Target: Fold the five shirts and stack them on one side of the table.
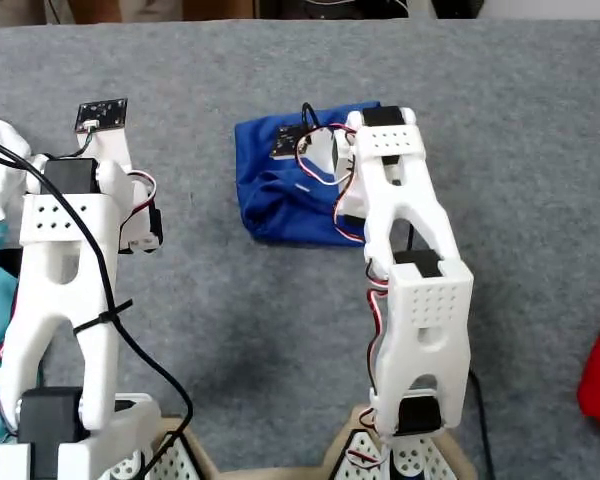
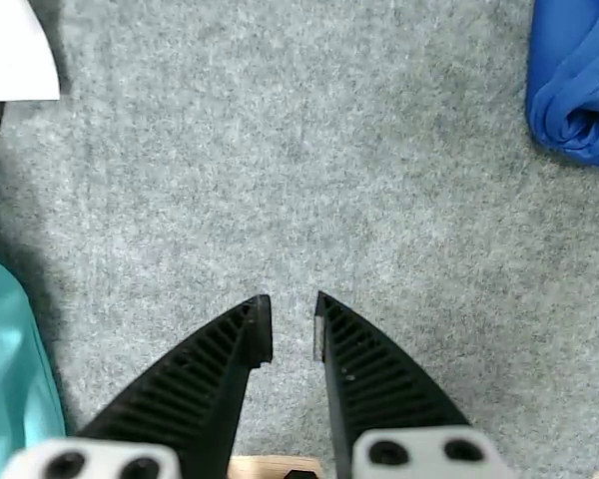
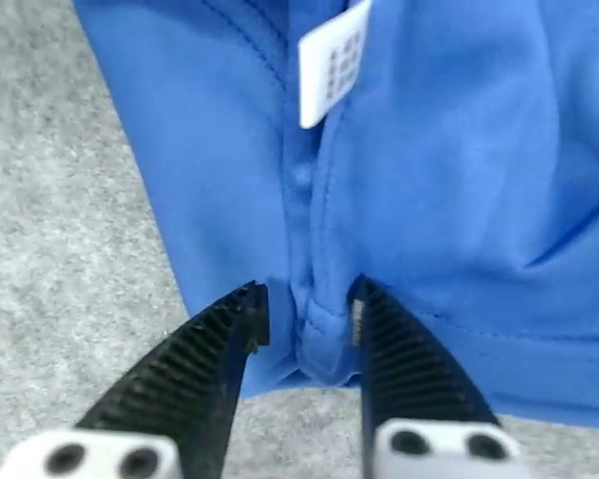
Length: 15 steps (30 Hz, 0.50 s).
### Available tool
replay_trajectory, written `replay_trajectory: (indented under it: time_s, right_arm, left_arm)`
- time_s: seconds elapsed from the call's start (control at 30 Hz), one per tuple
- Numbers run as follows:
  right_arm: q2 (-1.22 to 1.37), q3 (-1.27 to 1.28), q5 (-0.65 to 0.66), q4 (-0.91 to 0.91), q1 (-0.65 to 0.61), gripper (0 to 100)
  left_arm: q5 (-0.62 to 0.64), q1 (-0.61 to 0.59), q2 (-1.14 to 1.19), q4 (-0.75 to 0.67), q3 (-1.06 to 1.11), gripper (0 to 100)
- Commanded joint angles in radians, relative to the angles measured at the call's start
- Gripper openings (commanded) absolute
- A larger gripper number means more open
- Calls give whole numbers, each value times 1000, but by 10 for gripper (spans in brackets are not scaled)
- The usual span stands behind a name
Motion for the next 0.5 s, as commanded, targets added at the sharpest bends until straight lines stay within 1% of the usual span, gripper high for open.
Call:
replay_trajectory:
  time_s: [0.0,0.3,0.47]
  right_arm:
    - [-18,-5,-6,-3,-5,55]
    - [-21,-7,-6,-52,13,36]
    - [-24,-54,-6,-17,33,12]
  left_arm:
    - [-3,-6,-38,-12,-12,85]
    - [-3,-9,-41,-12,-11,85]
    - [-3,-9,-42,-12,-12,85]
